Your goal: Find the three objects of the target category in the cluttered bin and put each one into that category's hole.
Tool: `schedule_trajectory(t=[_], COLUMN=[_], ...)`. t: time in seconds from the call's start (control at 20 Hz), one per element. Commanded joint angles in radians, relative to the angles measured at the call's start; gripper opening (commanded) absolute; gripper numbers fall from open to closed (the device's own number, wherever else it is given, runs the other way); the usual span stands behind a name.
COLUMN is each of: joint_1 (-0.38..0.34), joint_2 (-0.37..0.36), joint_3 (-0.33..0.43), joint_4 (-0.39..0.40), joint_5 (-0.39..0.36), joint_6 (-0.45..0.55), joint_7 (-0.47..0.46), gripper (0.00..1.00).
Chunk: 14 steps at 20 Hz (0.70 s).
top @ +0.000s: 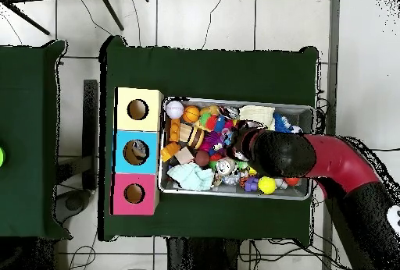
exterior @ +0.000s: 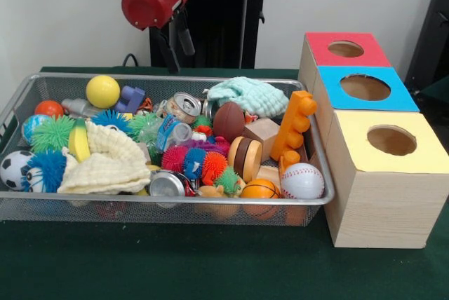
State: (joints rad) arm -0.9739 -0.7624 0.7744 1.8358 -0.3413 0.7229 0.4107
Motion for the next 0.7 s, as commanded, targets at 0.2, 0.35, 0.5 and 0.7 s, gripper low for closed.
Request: schedule_trajectory(t=[0.2,0.35,0.5,0.7], joint_1=[0.015,-0.007,0.001,-0.014], joint_2=[0.128,0.142,0.161,0.175], joint_3=[-0.084,-0.061,-0.074,-0.064], joint_4=[-0.128,-0.122,-0.147,-0.153], joint_5=[-0.018,-0.016,-0.03,-0.03], joint_6=[-0.046,-0.045,-0.048,-0.05], joint_7=[0.152,0.12,0.122,0.111], gripper=[1.0,1.0,1.0,1.0])
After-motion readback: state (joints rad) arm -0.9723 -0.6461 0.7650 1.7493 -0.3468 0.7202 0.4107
